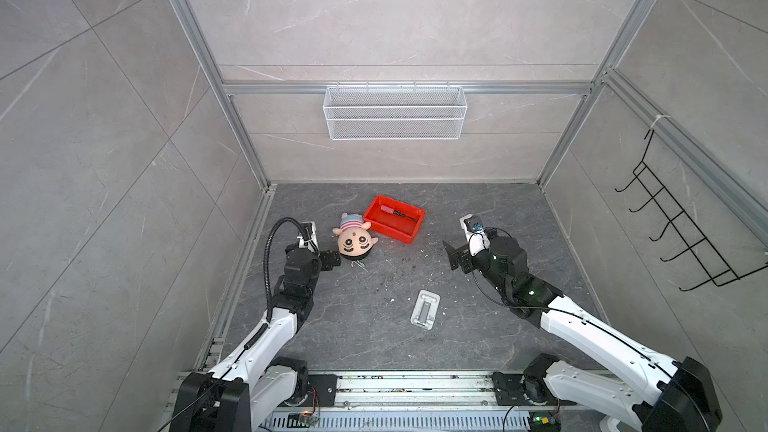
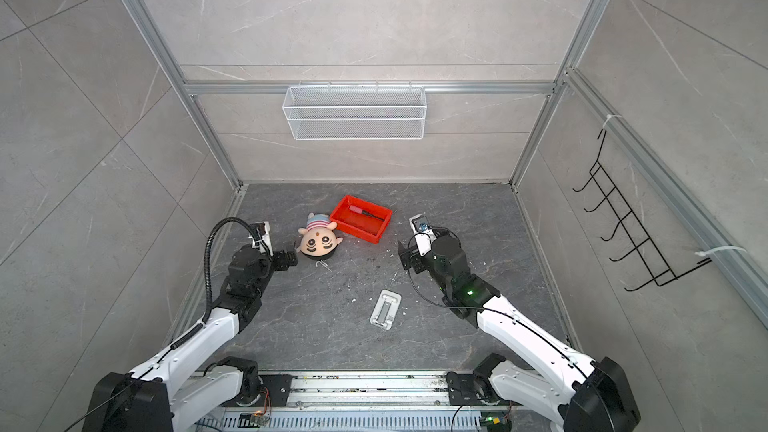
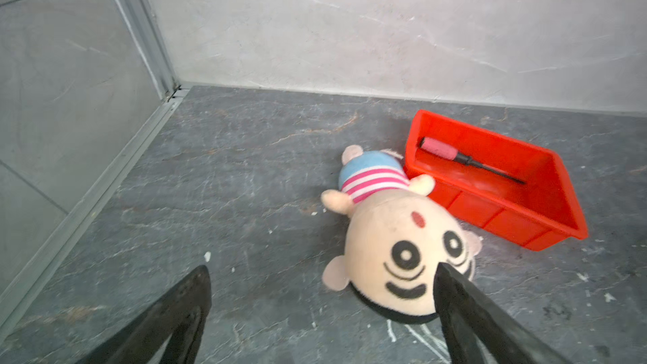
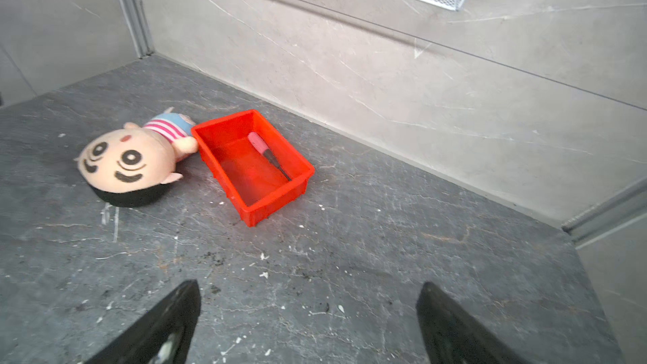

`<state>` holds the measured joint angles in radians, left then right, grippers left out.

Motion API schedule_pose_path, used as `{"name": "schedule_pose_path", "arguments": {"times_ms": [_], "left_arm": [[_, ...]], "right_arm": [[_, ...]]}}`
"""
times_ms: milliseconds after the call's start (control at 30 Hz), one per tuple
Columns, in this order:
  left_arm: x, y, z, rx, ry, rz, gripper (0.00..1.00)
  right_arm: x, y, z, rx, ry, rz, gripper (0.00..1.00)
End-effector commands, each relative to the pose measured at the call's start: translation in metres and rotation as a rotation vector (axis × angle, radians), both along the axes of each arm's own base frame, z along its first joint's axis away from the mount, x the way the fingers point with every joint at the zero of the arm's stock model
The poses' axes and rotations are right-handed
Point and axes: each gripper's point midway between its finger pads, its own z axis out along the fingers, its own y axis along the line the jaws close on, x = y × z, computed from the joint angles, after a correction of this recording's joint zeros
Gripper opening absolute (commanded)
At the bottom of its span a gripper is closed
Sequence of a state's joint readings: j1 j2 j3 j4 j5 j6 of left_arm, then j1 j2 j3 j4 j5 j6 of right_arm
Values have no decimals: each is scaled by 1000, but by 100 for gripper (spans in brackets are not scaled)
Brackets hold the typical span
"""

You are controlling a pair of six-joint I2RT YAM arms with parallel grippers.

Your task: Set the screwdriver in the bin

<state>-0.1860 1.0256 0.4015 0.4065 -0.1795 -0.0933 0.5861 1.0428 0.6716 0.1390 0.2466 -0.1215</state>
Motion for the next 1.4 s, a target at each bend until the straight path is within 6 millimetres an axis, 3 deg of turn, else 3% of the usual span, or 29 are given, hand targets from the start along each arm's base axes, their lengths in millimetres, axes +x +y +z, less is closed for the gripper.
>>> {"name": "schedule_pose_path", "arguments": {"times_ms": [0, 167, 200, 400, 667, 767, 933, 1367], "left_arm": [[2, 16, -4, 44, -50, 24, 99], [5, 53, -37, 57, 36, 152, 99], [7, 58, -34, 74, 2, 172, 99], [9, 80, -53, 64, -22, 232, 99], [31, 66, -80, 51, 32, 114, 99], [35, 56, -84, 51, 72, 50, 99], [38, 58, -85, 27, 86, 43, 99], [38, 61, -85, 20, 90, 47, 100]], "right_arm": [[14, -31, -9, 3, -41, -111, 99], [22, -79, -46, 31, -15, -229, 99], [23, -86, -53, 25, -7, -245, 99], [27, -106, -89, 40, 7, -283, 99], [41, -122, -117, 96, 41, -282, 99], [48, -125, -126, 149, 43, -264, 99], [59, -133, -146, 175, 121, -268, 99], [60, -134, -145, 173, 107, -275, 99]]}}
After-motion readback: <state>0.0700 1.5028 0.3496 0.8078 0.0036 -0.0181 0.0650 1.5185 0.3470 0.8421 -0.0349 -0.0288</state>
